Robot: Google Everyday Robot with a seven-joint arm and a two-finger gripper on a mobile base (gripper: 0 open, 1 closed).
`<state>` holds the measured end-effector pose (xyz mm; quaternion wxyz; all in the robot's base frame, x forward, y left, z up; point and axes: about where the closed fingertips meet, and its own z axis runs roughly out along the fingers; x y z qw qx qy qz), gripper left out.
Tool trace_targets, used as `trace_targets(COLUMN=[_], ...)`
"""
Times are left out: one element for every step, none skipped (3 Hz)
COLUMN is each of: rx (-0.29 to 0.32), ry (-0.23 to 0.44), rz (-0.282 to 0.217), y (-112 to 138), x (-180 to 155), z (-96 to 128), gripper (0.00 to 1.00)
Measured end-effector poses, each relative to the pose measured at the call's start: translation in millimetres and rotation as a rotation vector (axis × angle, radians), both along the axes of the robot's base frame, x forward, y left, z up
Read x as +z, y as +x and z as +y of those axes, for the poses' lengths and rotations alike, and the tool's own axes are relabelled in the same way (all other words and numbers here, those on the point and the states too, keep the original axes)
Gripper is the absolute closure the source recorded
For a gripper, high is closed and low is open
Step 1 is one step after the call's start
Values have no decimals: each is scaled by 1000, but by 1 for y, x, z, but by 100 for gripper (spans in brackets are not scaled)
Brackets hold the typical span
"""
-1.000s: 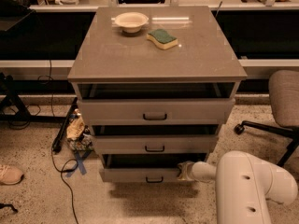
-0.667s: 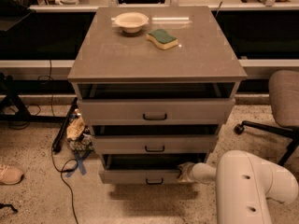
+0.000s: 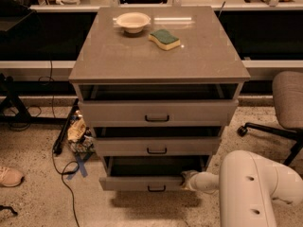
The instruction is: Open bottom drawer
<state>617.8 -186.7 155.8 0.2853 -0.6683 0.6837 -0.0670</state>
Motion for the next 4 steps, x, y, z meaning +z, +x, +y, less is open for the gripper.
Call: trace_targets(rx=[0, -47, -53, -53], ry=[0, 15, 17, 17], rz=[0, 19, 23, 23], y=[0, -21, -25, -25], x=[5, 0, 3, 4], z=[0, 0, 0, 1], gripper=[100, 100, 81, 58])
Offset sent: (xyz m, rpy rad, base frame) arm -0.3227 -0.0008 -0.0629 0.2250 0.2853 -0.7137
